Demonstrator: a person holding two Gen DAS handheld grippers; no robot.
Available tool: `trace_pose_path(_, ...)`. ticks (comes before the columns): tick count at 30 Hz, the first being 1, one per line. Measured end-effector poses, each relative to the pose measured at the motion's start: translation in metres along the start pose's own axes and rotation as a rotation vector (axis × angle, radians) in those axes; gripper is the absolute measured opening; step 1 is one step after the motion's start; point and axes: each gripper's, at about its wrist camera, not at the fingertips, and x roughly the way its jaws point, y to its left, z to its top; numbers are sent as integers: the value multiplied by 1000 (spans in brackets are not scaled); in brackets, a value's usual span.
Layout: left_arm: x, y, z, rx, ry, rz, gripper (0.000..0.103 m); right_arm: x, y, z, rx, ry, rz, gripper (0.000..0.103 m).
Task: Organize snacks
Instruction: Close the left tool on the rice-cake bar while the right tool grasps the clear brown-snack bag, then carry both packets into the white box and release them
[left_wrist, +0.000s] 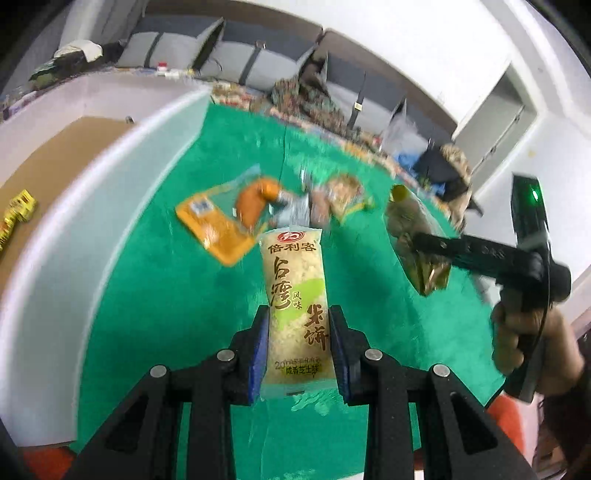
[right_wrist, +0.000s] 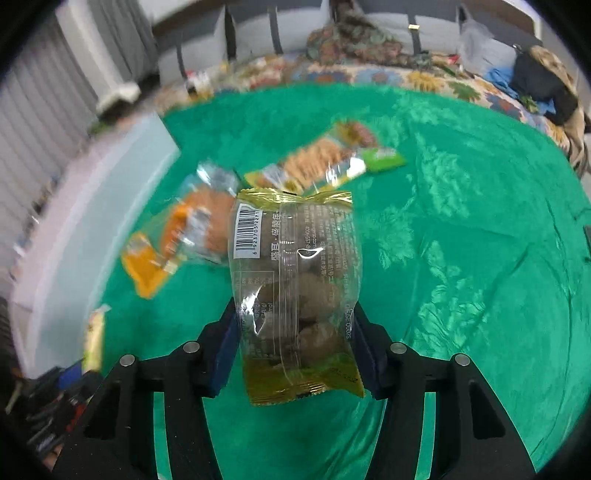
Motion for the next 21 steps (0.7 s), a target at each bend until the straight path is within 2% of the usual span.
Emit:
trace_pose_path(4,-49,26,22,-47,-81,54,30,-37,37,18,14,-70,133,58)
trace_pose_path(6,-73,52,31,-89,-116,116,30,-47,80,34,-22,-87,236,58)
trace_pose_path(9,-102,95,42,-131,-152,255,30,-49,159,49,-94,-81,384,58)
trace_pose_path(12,-121,143,46,-174,-147,402,32,-36,239,56,-138,-42,507,59)
trace_pose_path(13,-123,158,47,-187,-129,467,35,-29,259,57,-153,-31,525,62)
trace_pose_path(14,-127,173,45,-203,-113,518,51,-19,283,57,-168,-1,546,67)
trace_pose_path(15,-130,183,39,-220,-106,550,73,-9,300,57,-174,35,555,67)
trace_pose_path(16,-134,194,34,-247,-108,582,81,0,316,56,-173,70,555,67)
trace_pose_path(18,-143,205,25,-290,-134,589,84,6,327,53,-170,83,554,67)
trace_pose_path(21,-151,207,13,-315,-163,585,88,2,320,43,-173,56,538,72)
